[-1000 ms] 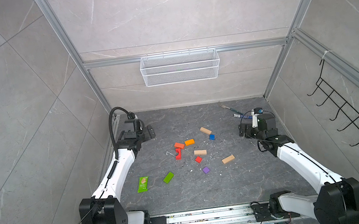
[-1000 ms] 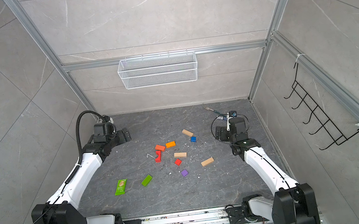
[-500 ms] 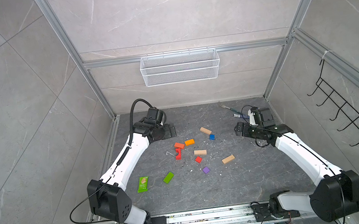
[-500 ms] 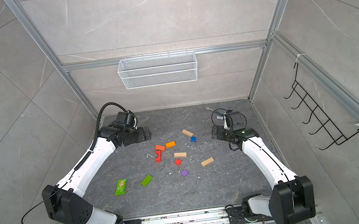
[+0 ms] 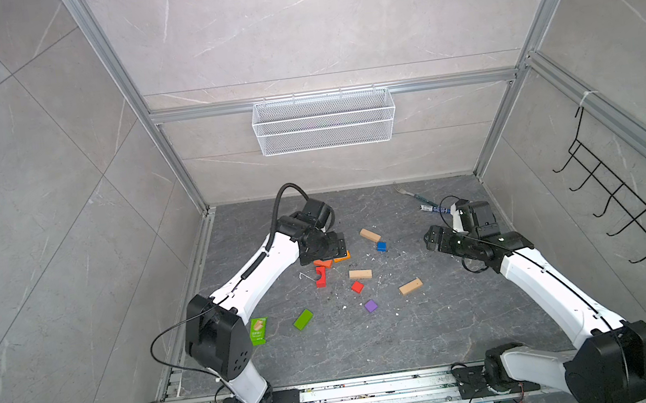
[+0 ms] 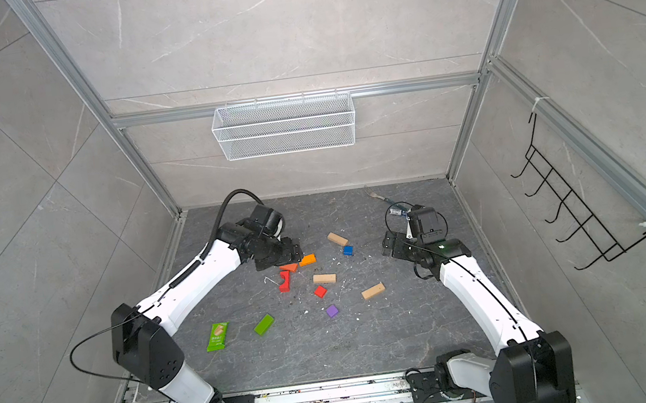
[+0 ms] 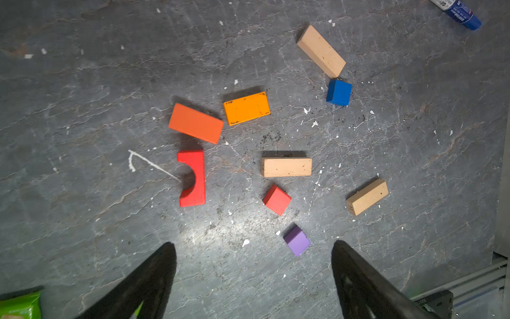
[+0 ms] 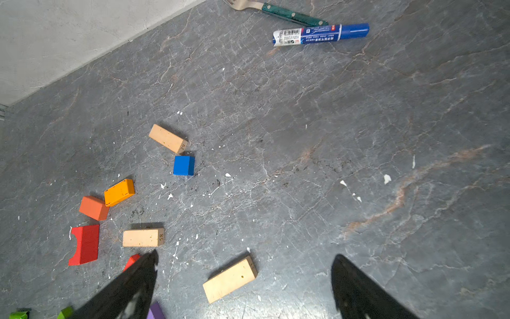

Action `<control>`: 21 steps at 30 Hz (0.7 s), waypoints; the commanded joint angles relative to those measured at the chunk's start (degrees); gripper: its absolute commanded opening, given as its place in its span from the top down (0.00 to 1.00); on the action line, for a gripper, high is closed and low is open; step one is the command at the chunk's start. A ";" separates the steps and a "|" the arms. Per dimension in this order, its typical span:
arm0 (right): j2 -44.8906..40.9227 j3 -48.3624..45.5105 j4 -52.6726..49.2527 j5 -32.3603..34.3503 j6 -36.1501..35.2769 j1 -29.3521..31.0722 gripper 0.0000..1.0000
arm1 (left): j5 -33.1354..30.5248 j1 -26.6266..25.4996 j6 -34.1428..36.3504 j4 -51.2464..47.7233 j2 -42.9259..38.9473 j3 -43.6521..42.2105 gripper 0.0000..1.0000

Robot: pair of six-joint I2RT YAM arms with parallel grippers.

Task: Build the wood block tower
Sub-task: 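Reach the left gripper toward the natural wood bar while the right arm rises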

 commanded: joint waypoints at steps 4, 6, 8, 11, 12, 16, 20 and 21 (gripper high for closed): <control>-0.65 0.53 -1.17 -2.41 0.89 0.53 0.01 | -0.71 -3.28 -0.81 -2.32 8.64 6.92 0.10; -1.23 -0.47 -0.62 -2.49 0.89 0.51 0.01 | -0.69 -4.29 -1.04 -2.06 10.64 8.07 0.10; -1.63 -1.44 -0.26 -2.54 0.91 0.46 0.01 | -0.22 -5.02 -1.73 -2.03 13.15 9.53 0.11; -1.56 -2.46 0.70 -3.89 0.85 0.57 0.01 | -0.39 -6.32 -2.37 -2.57 16.75 11.76 0.11; -1.29 -2.49 0.73 -4.19 0.57 0.59 0.01 | -0.49 -6.67 -2.52 -2.73 17.88 12.34 0.11; -0.20 -2.81 1.27 -6.16 -0.90 0.63 0.01 | -0.19 -7.79 -3.27 -2.28 20.83 13.18 0.10; 0.19 -4.39 4.10 -10.64 -0.64 0.63 0.01 | -0.84 -8.72 -3.30 -2.32 22.56 13.62 0.06; 0.29 -4.72 4.60 -11.06 -0.08 0.70 0.01 | -0.86 -8.77 -3.54 -2.32 22.92 13.63 0.06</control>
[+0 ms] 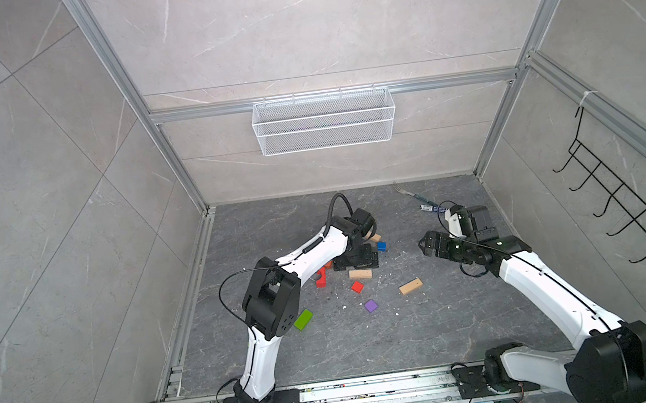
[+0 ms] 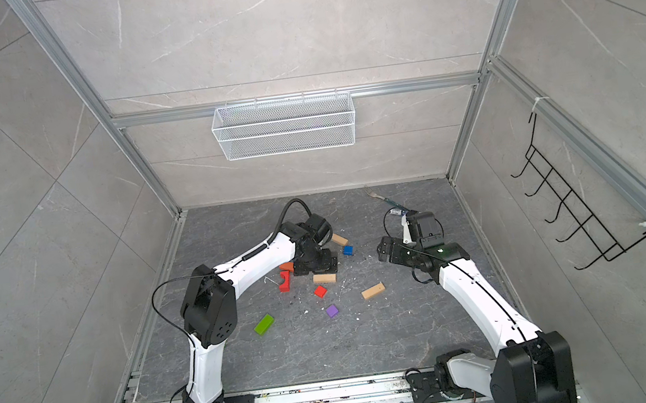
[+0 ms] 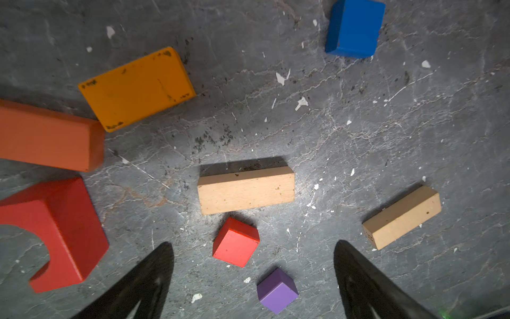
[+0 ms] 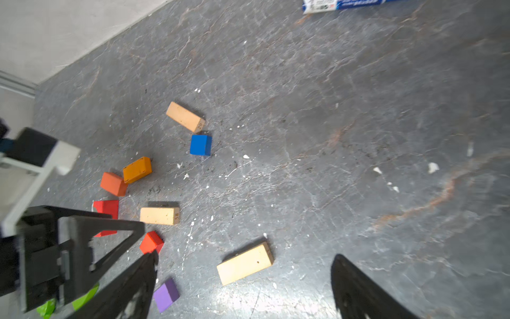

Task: Build the wood block tower
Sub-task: 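Reach the left gripper toward the natural wood bar while the right arm rises, then close the left gripper on the natural wood bar among the blocks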

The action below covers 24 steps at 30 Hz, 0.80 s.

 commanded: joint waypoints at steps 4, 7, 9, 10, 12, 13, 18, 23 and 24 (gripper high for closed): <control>0.07 -2.57 4.56 -5.39 1.15 0.39 0.01 | -1.54 -0.79 -0.86 -1.27 2.29 2.13 0.04; -0.02 -2.47 4.41 -6.13 0.99 0.41 0.01 | -2.03 -0.75 -0.88 -1.18 3.53 2.47 0.04; 0.06 -2.28 4.21 -6.56 0.89 0.40 0.01 | -2.63 -0.88 -0.91 -1.18 4.48 2.85 0.04; 0.02 -2.29 4.27 -6.93 0.89 0.40 0.01 | -2.88 -0.84 -0.99 -1.18 4.87 2.98 0.04; 0.15 -2.54 4.83 -8.37 1.26 0.40 0.01 | -4.10 -1.03 -1.08 -1.57 5.91 3.82 0.05; 0.15 -2.70 5.22 -8.76 1.68 0.41 0.01 | -4.99 -1.14 -1.15 -1.85 6.35 4.23 0.06; 0.71 -3.08 6.02 -8.86 2.62 0.36 0.01 | -6.94 -1.41 -1.25 -3.49 8.54 6.42 0.07; 1.69 -1.75 5.43 -8.94 2.14 0.36 0.01 | -9.00 -1.76 -2.77 -4.00 9.48 6.89 0.08; 1.85 -1.41 5.20 -8.94 1.88 0.41 0.01 | -9.22 -1.92 -3.07 -3.95 9.57 6.98 0.08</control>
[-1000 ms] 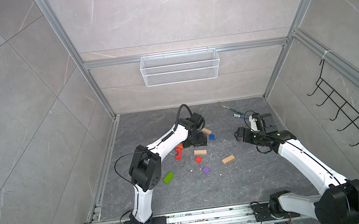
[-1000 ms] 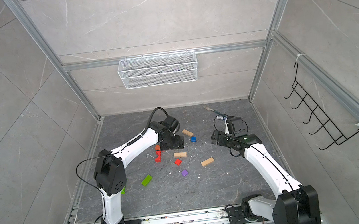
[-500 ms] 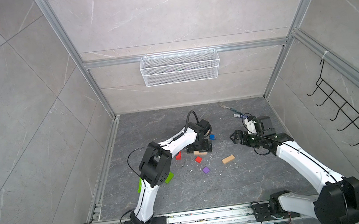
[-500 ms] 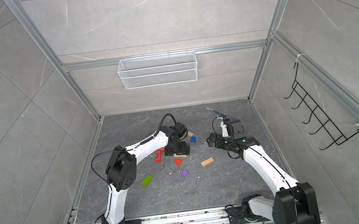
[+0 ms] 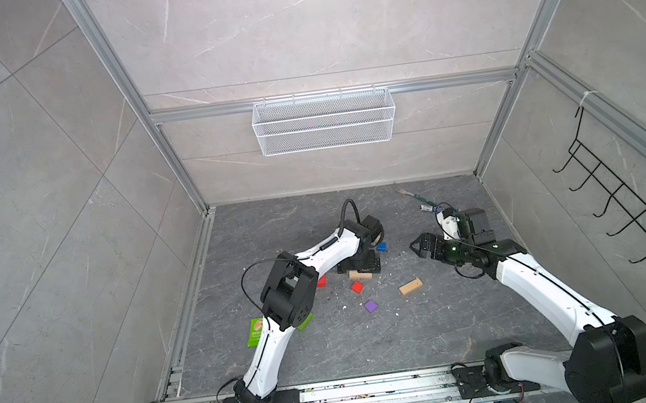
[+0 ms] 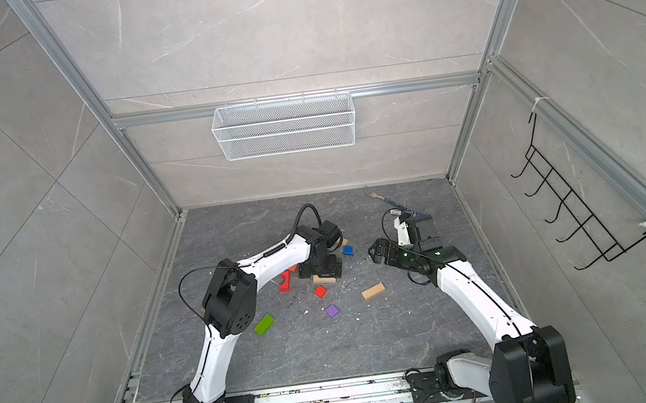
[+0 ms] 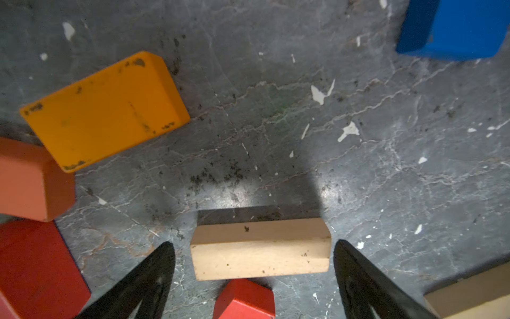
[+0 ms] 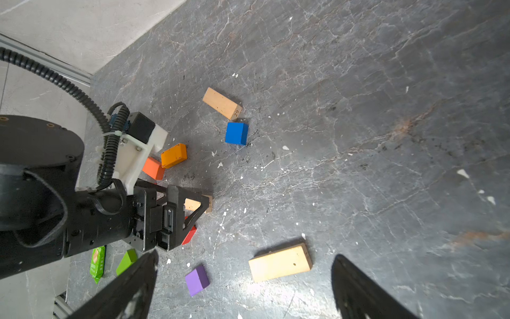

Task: Build the wood block tower
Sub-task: 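Close the left gripper on the natural wood bar among the blocks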

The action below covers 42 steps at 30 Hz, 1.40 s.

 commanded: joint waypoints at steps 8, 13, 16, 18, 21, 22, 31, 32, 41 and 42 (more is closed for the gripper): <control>1.17 2.24 -1.06 -0.73 -0.58 0.20 0.01 | -2.40 -1.66 -3.28 -2.23 1.90 1.73 0.09; 0.70 2.15 -1.47 -0.31 -0.58 0.24 0.01 | -2.90 -1.64 -3.35 -2.20 2.06 1.44 0.16; 0.40 2.14 -1.98 0.32 -0.66 0.21 0.01 | -3.13 -1.67 -2.94 -2.07 1.41 0.84 0.23; 0.15 2.24 -2.24 0.59 -0.75 0.31 0.01 | -4.06 -1.36 -2.40 -1.99 0.46 -0.06 0.27; -0.10 2.44 -2.65 0.68 -0.75 0.26 0.01 | -3.47 -0.47 -2.01 -0.76 -1.53 -2.76 0.48; -0.12 2.43 -2.64 0.76 -0.75 0.31 0.01 | -3.10 -0.20 -2.04 -0.15 -2.24 -3.92 0.58; 0.01 2.84 -2.57 0.42 0.03 0.24 0.01 | -3.58 3.56 -2.16 1.56 -7.50 -10.92 0.59; 0.05 2.84 -2.46 0.33 0.20 0.33 0.01 | -3.51 4.03 -2.29 1.82 -7.78 -11.38 0.59; 0.09 3.02 -2.65 0.08 0.21 0.32 0.01 | -4.23 4.87 -3.05 1.97 -7.02 -12.02 0.54; 0.14 2.94 -2.65 -0.02 0.17 0.24 0.01 | -4.27 4.85 -3.06 2.10 -6.97 -12.02 0.52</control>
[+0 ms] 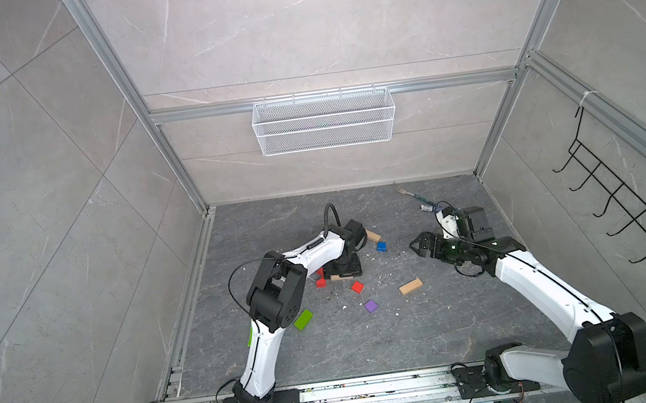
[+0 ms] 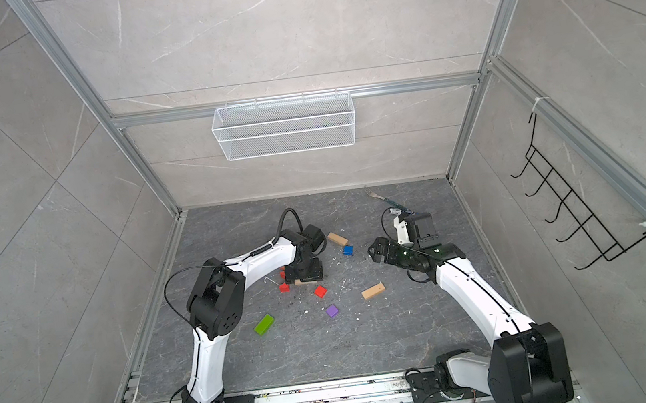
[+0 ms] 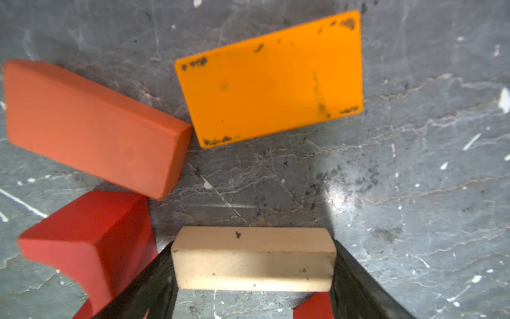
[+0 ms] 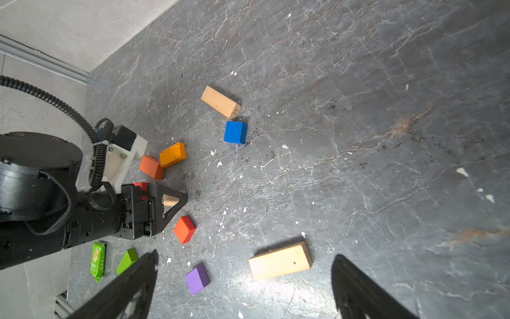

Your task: Build the wood block tower

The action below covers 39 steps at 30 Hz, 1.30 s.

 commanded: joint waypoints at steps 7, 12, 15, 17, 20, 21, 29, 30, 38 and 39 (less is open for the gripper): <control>-1.63 1.33 -2.19 0.06 -0.39 0.25 0.01 | -2.04 0.16 -0.77 -1.30 -1.40 -0.77 0.29; -1.77 1.34 -2.67 0.15 -0.51 0.33 0.01 | -1.55 0.12 -0.85 -1.33 -1.40 -0.59 0.25; -1.70 1.51 -2.63 0.07 -0.49 0.31 0.01 | -1.45 0.16 -0.79 -1.41 -1.38 -0.59 0.23; -1.68 1.60 -2.71 0.00 -0.50 0.31 0.01 | -1.50 0.16 -0.94 -1.55 -1.37 -0.60 0.20; -1.68 1.71 -2.87 -0.07 -0.49 0.25 0.01 | -1.20 0.17 -1.13 -1.59 -1.57 -0.81 0.16; -1.69 1.77 -2.92 -0.11 -0.49 0.29 0.01 | -1.20 0.17 -1.16 -1.63 -1.57 -0.94 0.15; -1.94 1.77 -3.03 -0.02 -0.49 0.20 0.01 | -0.05 0.12 -0.54 -1.34 -2.98 -0.87 0.10; -1.94 1.71 -2.99 -0.02 -0.49 0.23 0.01 | 0.29 0.17 -0.27 -1.33 -3.31 -0.71 0.10; -1.94 1.97 -3.26 -0.11 -0.44 0.17 0.01 | 0.13 0.16 4.21 -1.53 -4.43 2.26 0.01; -1.90 2.04 -3.31 -0.13 -0.57 0.33 0.01 | -0.05 0.17 4.57 -1.96 -4.32 2.91 0.01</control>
